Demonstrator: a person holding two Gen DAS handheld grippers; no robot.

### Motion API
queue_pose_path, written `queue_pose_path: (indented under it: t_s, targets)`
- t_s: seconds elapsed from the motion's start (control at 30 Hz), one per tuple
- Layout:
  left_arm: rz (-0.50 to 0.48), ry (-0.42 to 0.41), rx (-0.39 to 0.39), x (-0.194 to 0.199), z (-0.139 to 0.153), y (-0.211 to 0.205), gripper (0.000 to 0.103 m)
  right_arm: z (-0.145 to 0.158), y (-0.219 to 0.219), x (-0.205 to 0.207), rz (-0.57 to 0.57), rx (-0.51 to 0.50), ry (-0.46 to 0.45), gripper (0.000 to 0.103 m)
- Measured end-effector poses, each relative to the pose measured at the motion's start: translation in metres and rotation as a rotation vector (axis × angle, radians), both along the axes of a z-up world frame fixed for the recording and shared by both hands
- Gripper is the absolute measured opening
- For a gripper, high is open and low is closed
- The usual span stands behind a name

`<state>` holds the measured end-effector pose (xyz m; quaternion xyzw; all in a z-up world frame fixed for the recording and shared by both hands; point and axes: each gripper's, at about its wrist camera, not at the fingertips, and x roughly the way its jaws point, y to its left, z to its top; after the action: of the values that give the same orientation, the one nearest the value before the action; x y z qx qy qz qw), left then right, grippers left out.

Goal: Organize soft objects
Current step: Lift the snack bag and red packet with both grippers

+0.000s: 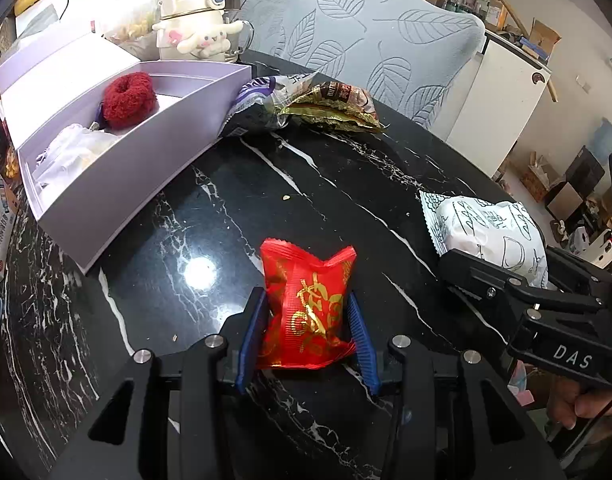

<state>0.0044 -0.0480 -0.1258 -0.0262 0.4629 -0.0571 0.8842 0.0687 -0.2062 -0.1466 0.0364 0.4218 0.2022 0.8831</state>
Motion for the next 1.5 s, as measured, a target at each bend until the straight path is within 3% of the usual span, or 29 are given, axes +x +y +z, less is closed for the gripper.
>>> queue_pose_path:
  t_s: [0.57,0.8,0.97,1.03,1.13,1.17,1.2,1.5]
  targets:
    - [0.047,-0.036,-0.016,-0.012,0.018,0.014,0.033,0.014,0.009,-0.018,0.079,0.087,-0.033,0.064]
    - [0.069,-0.03,-0.008,-0.018,0.009,0.017,0.033,0.011,0.015,-0.025,0.111,0.084,-0.025,0.064]
    - [0.077,-0.012,-0.017,-0.015,0.002,0.02,0.041,0.011,0.013,-0.029,0.108,0.079,-0.024,0.064]
    - [0.081,0.031,-0.014,-0.01,-0.005,0.021,0.045,0.01,0.011,-0.028,0.102,0.08,-0.021,0.064]
    - [0.076,0.021,0.037,-0.009,-0.007,0.018,0.045,0.009,0.011,-0.027,0.097,0.077,-0.017,0.064]
    - [0.072,0.015,0.035,-0.009,-0.007,0.017,0.045,0.009,0.011,-0.027,0.096,0.076,-0.016,0.064]
    - [0.073,0.004,0.019,-0.01,-0.006,0.018,0.037,0.008,0.01,-0.027,0.095,0.077,-0.014,0.064]
    - [0.077,-0.033,0.016,-0.016,0.003,0.017,0.032,0.011,0.013,-0.028,0.108,0.072,-0.03,0.064]
